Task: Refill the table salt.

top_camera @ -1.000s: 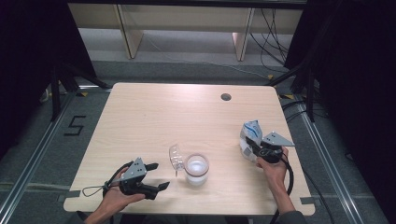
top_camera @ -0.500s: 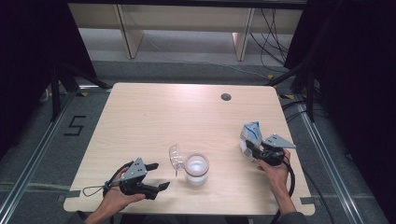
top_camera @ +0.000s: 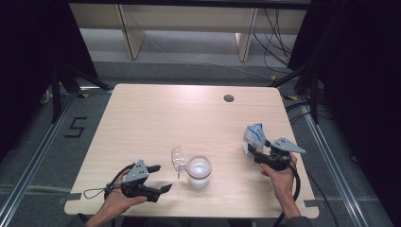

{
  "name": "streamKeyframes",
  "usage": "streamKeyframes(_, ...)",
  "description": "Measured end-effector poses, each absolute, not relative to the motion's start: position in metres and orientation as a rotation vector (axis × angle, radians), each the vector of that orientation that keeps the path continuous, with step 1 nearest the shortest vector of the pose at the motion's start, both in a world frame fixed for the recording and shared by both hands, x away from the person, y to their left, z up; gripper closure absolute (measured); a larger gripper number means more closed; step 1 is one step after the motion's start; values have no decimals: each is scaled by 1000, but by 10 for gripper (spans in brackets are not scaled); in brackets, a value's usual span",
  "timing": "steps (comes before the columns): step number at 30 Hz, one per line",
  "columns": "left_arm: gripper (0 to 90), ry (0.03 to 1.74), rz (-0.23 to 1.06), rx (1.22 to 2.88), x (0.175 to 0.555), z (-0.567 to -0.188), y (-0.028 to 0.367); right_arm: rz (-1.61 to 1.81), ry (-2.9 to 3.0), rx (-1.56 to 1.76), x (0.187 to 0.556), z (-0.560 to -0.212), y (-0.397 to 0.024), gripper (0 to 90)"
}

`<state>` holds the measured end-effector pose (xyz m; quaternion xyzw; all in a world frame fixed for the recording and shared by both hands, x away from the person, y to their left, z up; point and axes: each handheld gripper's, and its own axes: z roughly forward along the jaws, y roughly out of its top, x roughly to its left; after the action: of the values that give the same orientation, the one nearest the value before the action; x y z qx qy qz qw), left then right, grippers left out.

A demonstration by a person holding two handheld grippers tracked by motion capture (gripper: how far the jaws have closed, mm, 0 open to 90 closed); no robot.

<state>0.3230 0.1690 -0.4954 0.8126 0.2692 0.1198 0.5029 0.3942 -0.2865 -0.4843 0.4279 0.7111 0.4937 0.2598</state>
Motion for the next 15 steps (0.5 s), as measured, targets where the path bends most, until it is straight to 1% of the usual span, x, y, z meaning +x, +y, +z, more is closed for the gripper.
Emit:
streamKeyframes(3,190,651,290,1961,323,-495,169,1336,1882,1197,385,-481,-283,303)
streamKeyframes(7,190,661,289,1958,323,-495,169,1342,1850,1278,368,-474,-287,258)
streamKeyframes(8,190,662,289,1959,323,-495,169,1326,1837,1237,366,-474,-290,251)
streamKeyframes(9,190,663,290,1959,323,-495,170,1341,1828,1278,362,-472,-290,243)
streamKeyframes(11,190,687,273,1946,323,-496,169,1351,1824,1256,356,-471,-293,239)
streamKeyframes(12,190,687,273,1946,323,-496,169,1320,1820,1270,352,-471,-293,231)
streamKeyframes(15,190,669,287,1955,323,-495,169,1366,1794,1330,342,-470,-290,214)
